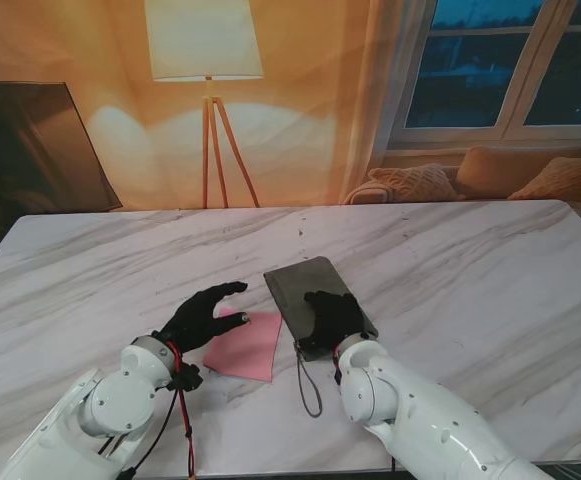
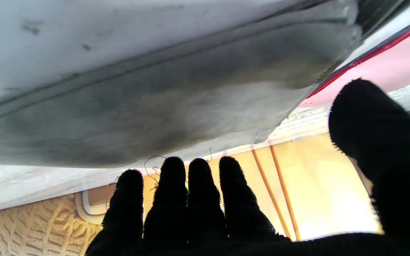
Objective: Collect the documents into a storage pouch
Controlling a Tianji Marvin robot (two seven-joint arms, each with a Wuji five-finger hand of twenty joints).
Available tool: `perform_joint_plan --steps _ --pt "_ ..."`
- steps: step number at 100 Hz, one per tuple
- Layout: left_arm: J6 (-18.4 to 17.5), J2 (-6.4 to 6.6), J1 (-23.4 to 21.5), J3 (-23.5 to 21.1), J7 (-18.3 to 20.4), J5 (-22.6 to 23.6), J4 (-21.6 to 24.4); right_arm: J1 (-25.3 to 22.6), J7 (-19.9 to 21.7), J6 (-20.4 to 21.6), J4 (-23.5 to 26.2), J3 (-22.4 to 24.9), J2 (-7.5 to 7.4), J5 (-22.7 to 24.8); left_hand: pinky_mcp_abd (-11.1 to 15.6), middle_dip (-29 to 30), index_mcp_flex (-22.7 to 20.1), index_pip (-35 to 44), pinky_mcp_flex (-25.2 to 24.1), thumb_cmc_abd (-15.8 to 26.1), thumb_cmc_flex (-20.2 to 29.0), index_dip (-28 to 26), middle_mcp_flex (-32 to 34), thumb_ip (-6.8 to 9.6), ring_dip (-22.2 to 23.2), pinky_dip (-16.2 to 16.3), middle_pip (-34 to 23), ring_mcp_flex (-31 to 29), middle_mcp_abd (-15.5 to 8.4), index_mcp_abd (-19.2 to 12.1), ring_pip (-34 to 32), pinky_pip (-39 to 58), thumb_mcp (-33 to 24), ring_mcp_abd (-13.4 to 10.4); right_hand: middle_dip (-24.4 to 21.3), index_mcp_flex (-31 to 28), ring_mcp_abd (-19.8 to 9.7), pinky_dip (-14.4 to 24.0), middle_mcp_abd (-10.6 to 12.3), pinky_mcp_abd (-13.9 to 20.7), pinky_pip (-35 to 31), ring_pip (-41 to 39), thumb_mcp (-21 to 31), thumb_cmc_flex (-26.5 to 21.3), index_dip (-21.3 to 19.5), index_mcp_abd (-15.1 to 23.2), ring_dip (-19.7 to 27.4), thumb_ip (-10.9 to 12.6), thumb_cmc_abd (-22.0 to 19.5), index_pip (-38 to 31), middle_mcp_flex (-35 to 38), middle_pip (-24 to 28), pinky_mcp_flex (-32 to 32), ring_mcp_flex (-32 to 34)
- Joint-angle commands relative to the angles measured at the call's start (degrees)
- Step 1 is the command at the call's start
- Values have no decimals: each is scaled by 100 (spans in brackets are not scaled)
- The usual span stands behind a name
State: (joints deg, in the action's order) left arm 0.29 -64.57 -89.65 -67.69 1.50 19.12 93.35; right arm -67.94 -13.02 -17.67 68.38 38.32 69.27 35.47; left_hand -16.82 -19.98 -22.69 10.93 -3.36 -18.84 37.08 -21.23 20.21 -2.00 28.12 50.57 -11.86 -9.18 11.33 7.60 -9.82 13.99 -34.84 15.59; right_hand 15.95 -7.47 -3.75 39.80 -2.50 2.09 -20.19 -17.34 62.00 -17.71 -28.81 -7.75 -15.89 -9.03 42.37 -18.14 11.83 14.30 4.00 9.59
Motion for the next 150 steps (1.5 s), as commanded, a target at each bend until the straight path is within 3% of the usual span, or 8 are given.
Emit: perform_joint_plan --steps 1,46,63,82,93,104,121,150 --pt "9 -6 1 6 81 -21 -5 29 133 -35 -2 -32 46 -70 177 -47 -83 9 -60 106 10 12 85 -30 38 11 -10 -144 17 4 -25 -105 95 -8 29 184 -64 -87 77 86 170 65 -70 272 -54 -11 69 44 -19 146 -250 -122 73 -168" --pt "-23 -10 3 13 68 -40 -20 223 345 -359 -263 -384 119 -204 124 -59 -90 10 -41 134 16 15 121 -30 44 -1 -17 -148 45 -9 -34 -94 125 5 7 302 606 30 -11 -524 -7 298 60 124 -131 146 195 44 241 563 -220 -165 -308 201" --pt "-15 -9 17 25 77 -44 -34 345 388 -522 -430 -521 154 -201 122 -65 -116 23 -40 143 19 10 148 -30 43 -5 -25 -149 56 -5 -36 -92 136 7 41 43 735 232 -10 -640 -325 -133 307 1 -831 562 -4 -17 444 1766 -212 20 -763 637" --pt "5 -8 8 20 78 -36 -16 464 317 -593 -650 -668 225 -192 106 -73 -165 45 -4 147 24 3 186 -30 46 2 -37 -160 72 -9 -44 -72 151 25 360 13 825 550 -254 -791 -2508 -1346 626 -402 -1039 304 -507 -45 563 1825 -197 893 -1235 1486" --pt "-10 -10 4 12 63 -18 -18 502 322 -617 -694 -709 236 -195 105 -76 -204 63 5 146 26 -2 209 -29 46 7 -42 -160 88 5 -46 -65 155 29 560 56 660 325 -552 -671 -4109 -2348 909 -666 -1469 -103 -959 -67 690 1395 -203 1826 -1312 1976" --pt "-11 -10 8 16 63 -22 -19 504 421 -612 -630 -733 181 -123 109 -79 -233 73 3 153 27 -5 235 -29 47 9 -46 -167 106 12 -51 -63 157 33 727 -152 478 199 -767 -565 -4963 -3219 1093 -782 -874 -292 -1389 -88 835 535 47 2175 -1464 2202" --pt "-33 -8 24 30 76 -35 -29 441 575 -565 -440 -743 94 -38 109 -86 -290 94 11 156 28 -11 279 -30 50 12 -57 -178 128 31 -59 -59 164 41 1168 -347 300 456 -858 -491 -5311 -4051 1063 -443 -153 -387 -1892 -132 1066 -392 255 2478 -1353 2125" --pt "-68 -15 17 24 49 -50 -31 471 491 -536 -522 -945 132 76 112 -96 -334 104 19 183 20 -12 337 -32 54 19 -69 -185 158 53 -74 -53 176 57 2443 -826 -133 754 -842 -317 -5735 -5099 1170 -616 -254 -197 -2559 -106 909 -1509 550 3742 -1449 2406"
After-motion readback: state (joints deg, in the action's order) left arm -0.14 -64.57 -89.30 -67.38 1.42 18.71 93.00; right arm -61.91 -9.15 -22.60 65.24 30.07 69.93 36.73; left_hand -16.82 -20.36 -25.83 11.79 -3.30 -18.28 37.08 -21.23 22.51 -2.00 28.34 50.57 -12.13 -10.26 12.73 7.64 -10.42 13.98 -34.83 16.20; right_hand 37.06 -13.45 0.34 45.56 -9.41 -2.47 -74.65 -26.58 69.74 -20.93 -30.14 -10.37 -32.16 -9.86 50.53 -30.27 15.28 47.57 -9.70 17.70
